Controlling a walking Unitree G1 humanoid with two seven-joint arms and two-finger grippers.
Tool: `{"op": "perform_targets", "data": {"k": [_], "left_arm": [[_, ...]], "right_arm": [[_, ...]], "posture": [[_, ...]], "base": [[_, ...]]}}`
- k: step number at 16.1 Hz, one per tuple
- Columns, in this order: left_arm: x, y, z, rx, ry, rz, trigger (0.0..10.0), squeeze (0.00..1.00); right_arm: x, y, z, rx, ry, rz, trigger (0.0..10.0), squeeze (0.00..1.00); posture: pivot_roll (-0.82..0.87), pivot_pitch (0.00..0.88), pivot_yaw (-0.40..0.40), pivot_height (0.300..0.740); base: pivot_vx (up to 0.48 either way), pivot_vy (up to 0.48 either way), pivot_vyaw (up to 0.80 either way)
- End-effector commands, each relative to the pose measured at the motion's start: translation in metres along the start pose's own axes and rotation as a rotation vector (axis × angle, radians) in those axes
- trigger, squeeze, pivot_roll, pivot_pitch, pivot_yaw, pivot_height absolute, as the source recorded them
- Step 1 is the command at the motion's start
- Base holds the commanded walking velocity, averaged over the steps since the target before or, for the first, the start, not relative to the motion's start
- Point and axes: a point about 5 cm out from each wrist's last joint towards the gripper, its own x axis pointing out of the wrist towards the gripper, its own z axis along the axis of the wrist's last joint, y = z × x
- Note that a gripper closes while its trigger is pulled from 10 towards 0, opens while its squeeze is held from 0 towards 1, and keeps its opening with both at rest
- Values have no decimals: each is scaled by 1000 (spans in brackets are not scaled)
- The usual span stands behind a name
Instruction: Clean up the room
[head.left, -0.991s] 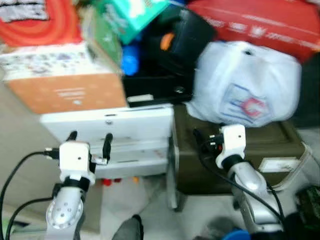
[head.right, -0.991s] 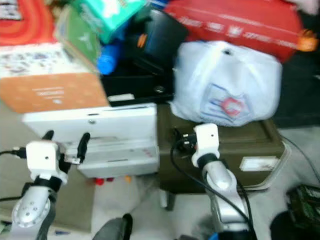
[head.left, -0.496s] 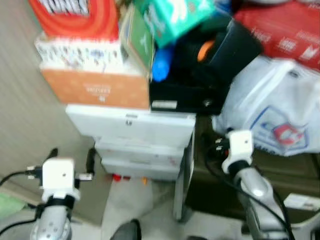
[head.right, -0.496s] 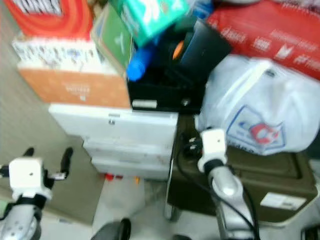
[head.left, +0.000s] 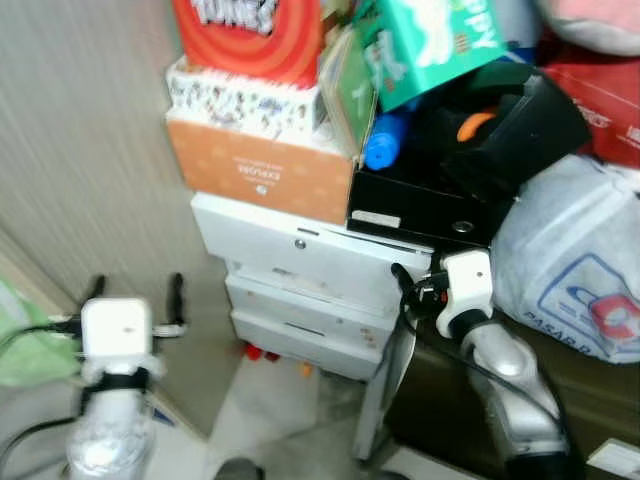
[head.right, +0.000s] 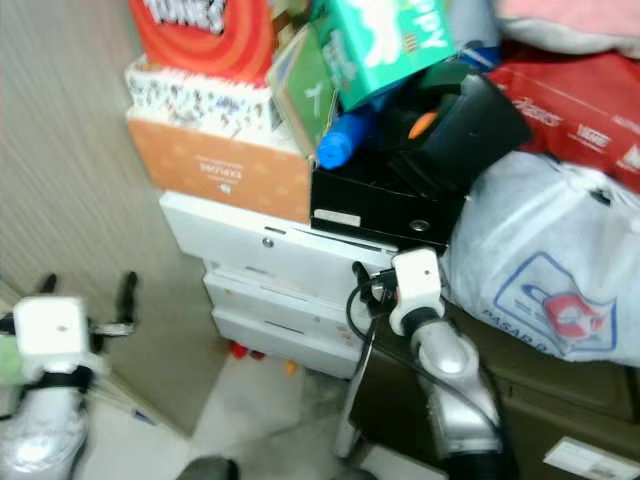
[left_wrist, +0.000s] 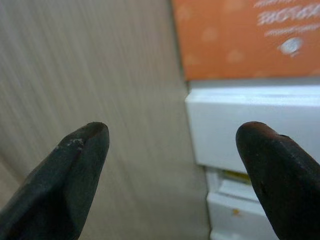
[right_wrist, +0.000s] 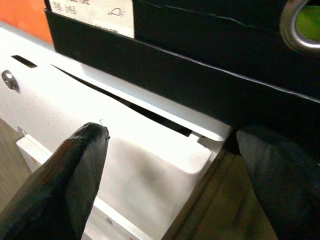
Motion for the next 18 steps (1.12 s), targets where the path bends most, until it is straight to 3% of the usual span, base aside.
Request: {"op": "perform_targets", "data": {"k": [1, 5, 7, 9, 12, 13, 15, 18], "left_arm": [[3, 4, -6, 15, 16, 37, 10000, 0], [21, -15, -12, 51, -13, -3, 10000, 0], [24, -13, -14, 68, -22, -4, 10000, 0], [24, -2, -15, 73, -22, 48, 10000, 0], [10, 22, -21, 93, 25, 147, 10000, 0], [0, 23, -21, 88, 40, 148, 10000, 0], [-6, 19, -17, 91, 31, 125, 10000, 0], [-11, 19, -15, 95, 28, 156, 10000, 0]], "right_arm": [[8, 1, 11, -22, -55, 11, 10000, 0], [27, 11, 7, -2, -70, 21, 10000, 0], [28, 15, 4, 8, -72, 18, 10000, 0], [23, 17, 4, 10, -92, -7, 10000, 0], [4, 6, 2, 12, -108, -87, 10000, 0], [-7, 6, 0, 22, -107, -99, 10000, 0], [-20, 10, -5, 9, -86, -61, 10000, 0], [-24, 4, -4, -4, -85, -60, 10000, 0]], "posture": [[-3, 0, -82, 740], [9, 0, -64, 740], [8, 0, -52, 740], [-21, 0, -5, 740], [-52, 0, 44, 740], [-54, 0, 37, 740], [-50, 0, 16, 740], [-52, 0, -8, 740]], "base": [[0, 0, 0], [0, 0, 0], [0, 0, 0], [0, 0, 0], [0, 0, 533], [0, 0, 800], [0, 0, 800], [0, 0, 800]]}}
